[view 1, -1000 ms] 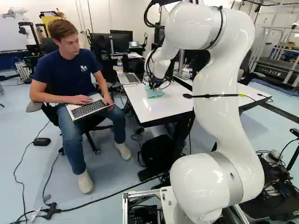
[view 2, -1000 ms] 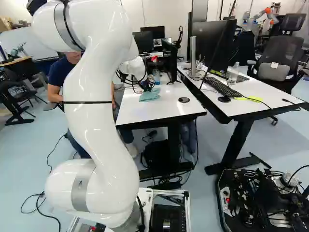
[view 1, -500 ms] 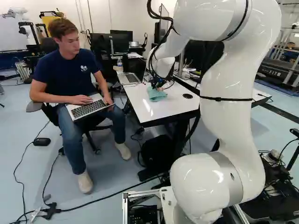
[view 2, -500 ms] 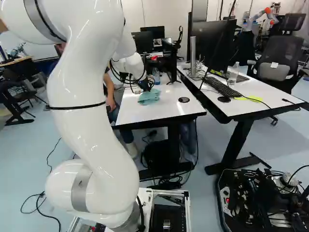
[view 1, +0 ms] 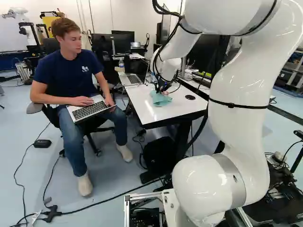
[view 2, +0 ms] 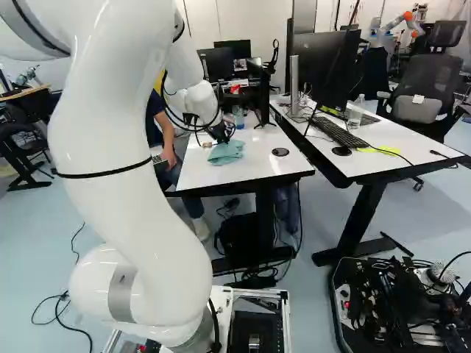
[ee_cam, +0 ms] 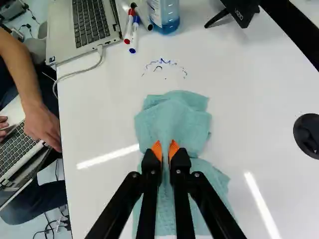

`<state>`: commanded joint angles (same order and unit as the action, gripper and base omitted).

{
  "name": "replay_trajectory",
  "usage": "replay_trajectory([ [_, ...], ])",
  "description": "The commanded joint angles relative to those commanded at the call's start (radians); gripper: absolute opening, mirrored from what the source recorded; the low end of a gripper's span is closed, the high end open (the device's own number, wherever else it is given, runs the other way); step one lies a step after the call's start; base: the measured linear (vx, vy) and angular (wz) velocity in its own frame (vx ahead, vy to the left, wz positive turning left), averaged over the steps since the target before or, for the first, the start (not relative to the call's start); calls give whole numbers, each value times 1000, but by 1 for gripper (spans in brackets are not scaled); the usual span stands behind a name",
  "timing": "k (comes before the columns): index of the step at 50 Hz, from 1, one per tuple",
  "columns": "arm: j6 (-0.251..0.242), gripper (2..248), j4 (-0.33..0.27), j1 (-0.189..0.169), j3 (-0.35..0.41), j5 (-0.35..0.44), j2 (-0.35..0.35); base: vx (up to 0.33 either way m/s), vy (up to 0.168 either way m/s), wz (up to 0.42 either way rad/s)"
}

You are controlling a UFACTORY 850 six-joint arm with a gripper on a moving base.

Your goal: Clean the table with the green towel

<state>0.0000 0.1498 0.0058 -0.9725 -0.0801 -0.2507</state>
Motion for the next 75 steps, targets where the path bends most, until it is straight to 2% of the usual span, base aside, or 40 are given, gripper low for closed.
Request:
replay_trajectory([
  [16, 0, 36, 0, -21, 74, 0, 63, 0, 0, 0],
  [42, 0, 36, 0, -29, 81, 0, 70, 0, 0, 0],
  [52, 0, 36, 0, -29, 54, 0, 46, 0, 0, 0],
  [75, 0, 36, 0, -27, -65, 0, -55, 0, 0, 0],
])
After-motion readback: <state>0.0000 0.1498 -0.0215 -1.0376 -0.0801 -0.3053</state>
